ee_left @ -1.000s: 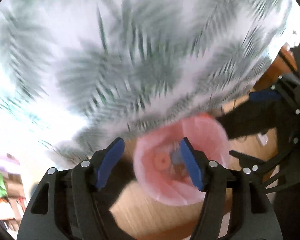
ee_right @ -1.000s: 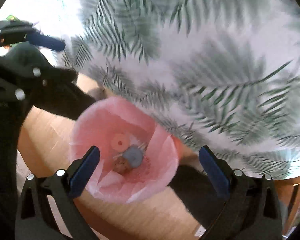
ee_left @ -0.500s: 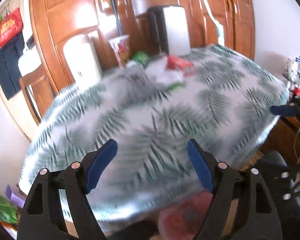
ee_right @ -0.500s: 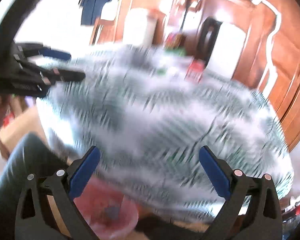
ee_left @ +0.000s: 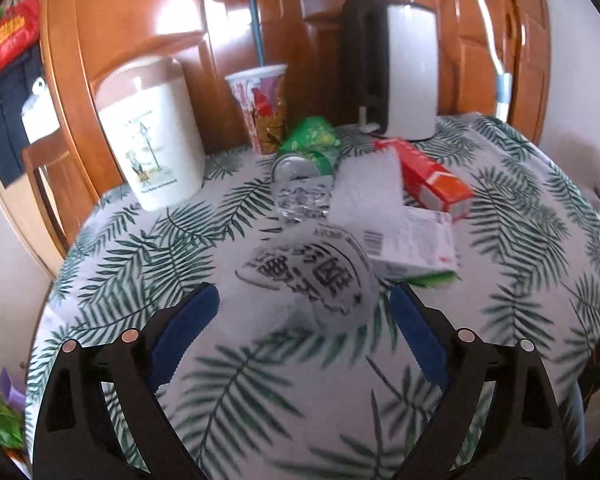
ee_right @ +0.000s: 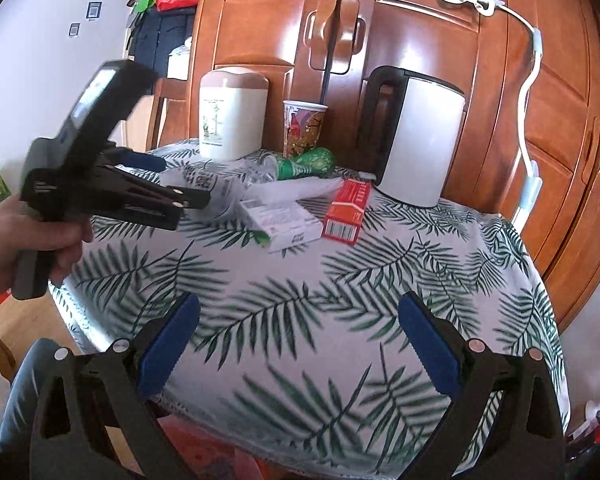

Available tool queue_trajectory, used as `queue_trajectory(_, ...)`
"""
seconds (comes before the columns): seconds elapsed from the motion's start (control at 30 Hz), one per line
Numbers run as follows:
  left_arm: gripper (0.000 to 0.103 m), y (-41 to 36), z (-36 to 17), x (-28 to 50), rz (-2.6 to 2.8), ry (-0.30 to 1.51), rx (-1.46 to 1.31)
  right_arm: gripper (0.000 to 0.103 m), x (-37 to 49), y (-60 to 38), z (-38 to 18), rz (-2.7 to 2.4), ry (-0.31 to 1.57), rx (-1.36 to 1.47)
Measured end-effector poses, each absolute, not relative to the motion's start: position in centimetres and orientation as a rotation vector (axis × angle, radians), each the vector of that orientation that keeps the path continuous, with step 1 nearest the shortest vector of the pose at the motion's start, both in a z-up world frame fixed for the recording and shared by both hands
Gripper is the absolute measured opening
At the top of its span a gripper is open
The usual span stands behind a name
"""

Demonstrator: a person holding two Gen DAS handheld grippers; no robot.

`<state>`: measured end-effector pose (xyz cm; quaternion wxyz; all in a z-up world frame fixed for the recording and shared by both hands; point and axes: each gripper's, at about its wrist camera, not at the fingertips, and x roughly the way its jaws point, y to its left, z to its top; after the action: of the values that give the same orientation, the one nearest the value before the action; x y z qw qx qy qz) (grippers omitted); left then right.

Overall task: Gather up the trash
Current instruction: 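Raise both tools back up over the table, then grasp the white printed bag with the left gripper while the right gripper grasps the red tube box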

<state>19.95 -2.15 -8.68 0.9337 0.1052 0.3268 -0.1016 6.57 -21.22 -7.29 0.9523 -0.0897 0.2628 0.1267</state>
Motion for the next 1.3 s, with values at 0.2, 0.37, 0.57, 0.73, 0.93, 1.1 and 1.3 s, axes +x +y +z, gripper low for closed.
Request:
queue_trajectory(0.2,0.095,-2.1,-8.9,21.9,-0.201,0.678,0.213,0.098,8.3,-21.3,-7.1,0.259,0.535,-0.180)
queue_trajectory(0.37,0.095,-2.1,-9.3,23.2,-0.237,0.727,0.206,0.098,9.7,-20.8,-7.0,0.264,0.549,-0.196)
queue_trajectory(0.57,0.092,-1.9,-9.6,24.4,-0.241,0.758,0.202,0.098,11.9,-20.3,-6.7,0.270,0.563,-0.227)
queue_trajectory(0.73,0.086,-1.3,-9.8,24.8,-0.248,0.787,0.162,0.098,16.2,-20.3,-6.1,0.229,0.591,-0.247)
queue_trajectory(0.93,0.083,-1.6,-9.9,24.7,-0.246,0.785,0.176,0.097,23.9,-21.0,-6.9,0.155,0.686,-0.204)
queue_trajectory(1.1,0.083,-1.5,-9.9,24.8,-0.247,0.786,0.176,0.081,27.4,-20.9,-8.7,0.128,0.763,-0.192)
queue_trajectory(1.3,0.083,-1.5,-9.9,24.7,-0.248,0.785,0.179,0.044,29.5,-21.1,-10.7,0.110,0.847,-0.167)
